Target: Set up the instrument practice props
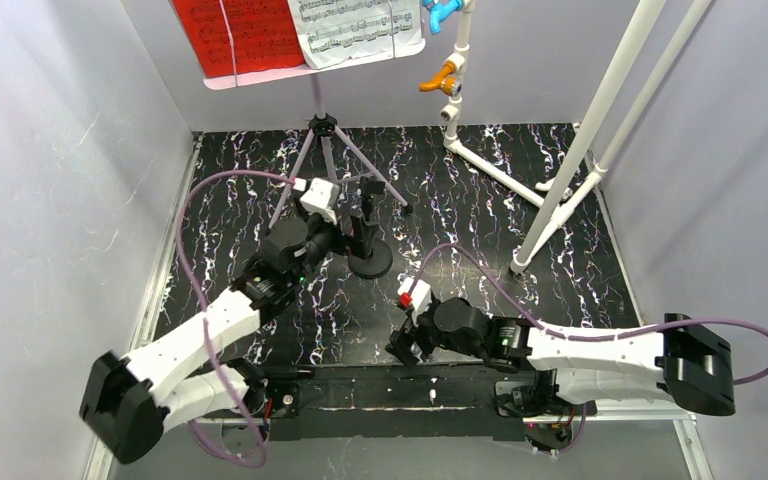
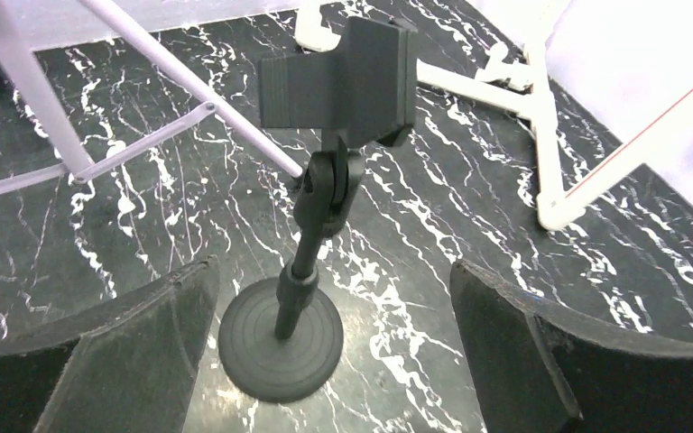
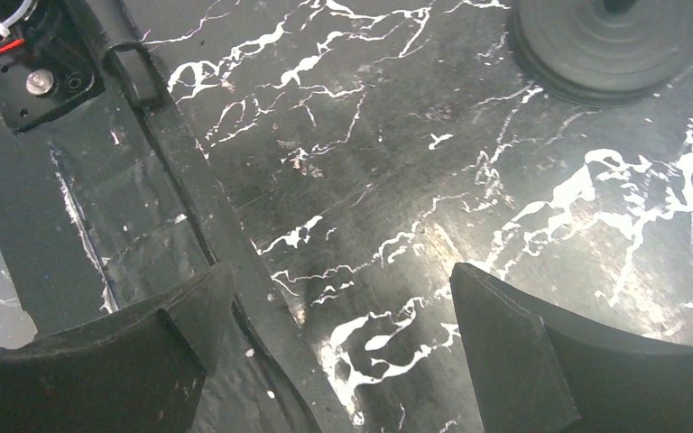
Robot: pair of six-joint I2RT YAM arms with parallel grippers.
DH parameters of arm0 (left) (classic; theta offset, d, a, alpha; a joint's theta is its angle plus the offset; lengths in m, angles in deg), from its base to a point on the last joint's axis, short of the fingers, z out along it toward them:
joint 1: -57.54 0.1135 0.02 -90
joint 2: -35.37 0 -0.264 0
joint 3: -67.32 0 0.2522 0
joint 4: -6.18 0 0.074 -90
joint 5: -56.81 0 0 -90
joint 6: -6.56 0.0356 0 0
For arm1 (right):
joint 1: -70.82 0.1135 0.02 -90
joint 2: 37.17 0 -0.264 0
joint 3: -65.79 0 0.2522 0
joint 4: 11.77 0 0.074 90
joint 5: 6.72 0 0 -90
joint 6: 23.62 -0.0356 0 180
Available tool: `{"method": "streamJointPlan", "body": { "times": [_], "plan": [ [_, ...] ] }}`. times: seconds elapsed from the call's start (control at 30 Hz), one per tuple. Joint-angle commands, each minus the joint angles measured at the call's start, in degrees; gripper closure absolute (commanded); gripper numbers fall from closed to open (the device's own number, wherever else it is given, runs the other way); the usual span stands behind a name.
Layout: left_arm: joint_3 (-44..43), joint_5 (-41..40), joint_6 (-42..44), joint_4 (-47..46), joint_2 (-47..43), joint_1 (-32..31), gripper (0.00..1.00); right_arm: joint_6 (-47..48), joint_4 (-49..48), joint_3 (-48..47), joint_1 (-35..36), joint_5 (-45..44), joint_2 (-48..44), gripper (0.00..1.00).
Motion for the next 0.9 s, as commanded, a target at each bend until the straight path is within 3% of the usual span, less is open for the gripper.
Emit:
{"method": "streamJointPlan", "body": {
  "times": [0.0,0.13,0.3,0.5,0.63,0.87],
  "plan": [
    [-2.8,-2.5,-5.1,20.2,-10.3,0.4,0.02,1.4,-7.3,-4.7,-0.3,4.0,5.4,0.02],
    [-8.3,-6.3,-6.6,46.0,-18.7,0.7,0.02,2.5,-11.9,-10.2,-0.3,10.0,16.6,0.02],
    [-14.8,-16.9,-6.5,62.3,-29.9,0.9,0.02,1.6,-23.0,-16.5,-0.2,17.7,30.4,0.02],
    [-19.2,-29.8,-7.0,65.4,-42.6,1.0,0.02,0.9,-27.0,-28.3,0.8,22.9,45.4,0.02],
    [-20.6,-32.0,-6.0,65.0,-47.2,1.0,0.02,-0.3,-26.8,-35.5,1.7,24.9,52.4,0.07],
    [-19.0,-30.4,-6.1,65.2,-47.7,0.9,0.02,8.1,-14.4,-49.0,4.9,21.1,63.1,0.16]
  ]
}}
